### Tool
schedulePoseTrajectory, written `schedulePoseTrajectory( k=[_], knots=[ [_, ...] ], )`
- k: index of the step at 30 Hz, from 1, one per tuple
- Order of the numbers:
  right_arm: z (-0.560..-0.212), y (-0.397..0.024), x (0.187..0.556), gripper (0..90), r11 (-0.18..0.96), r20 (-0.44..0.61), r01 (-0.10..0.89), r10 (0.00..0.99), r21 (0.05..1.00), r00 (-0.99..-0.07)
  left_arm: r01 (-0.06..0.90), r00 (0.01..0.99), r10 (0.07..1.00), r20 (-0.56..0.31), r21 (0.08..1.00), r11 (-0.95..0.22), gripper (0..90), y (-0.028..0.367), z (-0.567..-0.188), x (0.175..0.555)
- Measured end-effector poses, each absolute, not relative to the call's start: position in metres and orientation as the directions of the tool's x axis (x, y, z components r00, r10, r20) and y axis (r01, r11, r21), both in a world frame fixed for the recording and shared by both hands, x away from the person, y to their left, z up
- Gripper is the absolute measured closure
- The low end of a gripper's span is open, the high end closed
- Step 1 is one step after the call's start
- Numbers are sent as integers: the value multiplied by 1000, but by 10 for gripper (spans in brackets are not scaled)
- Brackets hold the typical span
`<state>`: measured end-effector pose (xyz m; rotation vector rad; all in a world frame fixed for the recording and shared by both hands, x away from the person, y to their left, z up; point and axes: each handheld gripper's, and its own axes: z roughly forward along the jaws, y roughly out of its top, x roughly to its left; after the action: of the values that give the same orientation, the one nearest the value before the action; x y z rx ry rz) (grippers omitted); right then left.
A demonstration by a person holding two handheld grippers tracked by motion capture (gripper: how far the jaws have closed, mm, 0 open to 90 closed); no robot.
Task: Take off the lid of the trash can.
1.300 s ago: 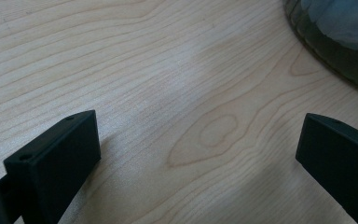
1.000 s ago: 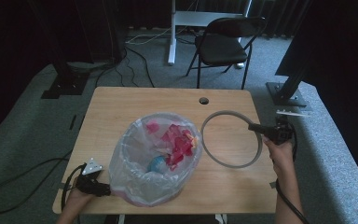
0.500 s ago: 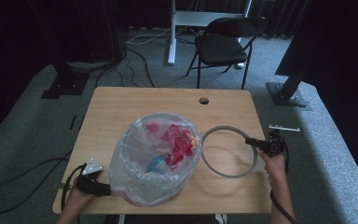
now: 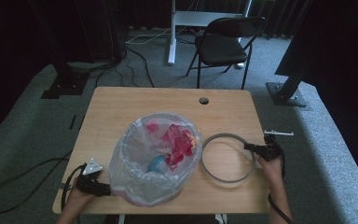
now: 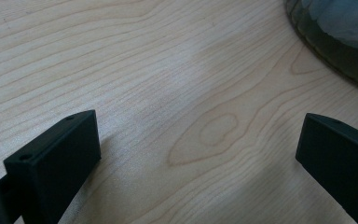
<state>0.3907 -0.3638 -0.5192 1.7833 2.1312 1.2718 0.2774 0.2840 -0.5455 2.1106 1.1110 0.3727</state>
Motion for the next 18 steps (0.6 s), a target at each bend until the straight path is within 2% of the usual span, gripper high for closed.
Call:
schedulePoseTrajectory(
  k=[14,18],
  knots=[
    [-528,-364,393,818,4,382,787,873,617,-304,601,587,806,-71,706,-376,0,284,-546,277],
    [-528,-365,392,752,14,375,793,876,608,-303,602,585,808,-71,705,-374,0,284,-546,277]
  ],
)
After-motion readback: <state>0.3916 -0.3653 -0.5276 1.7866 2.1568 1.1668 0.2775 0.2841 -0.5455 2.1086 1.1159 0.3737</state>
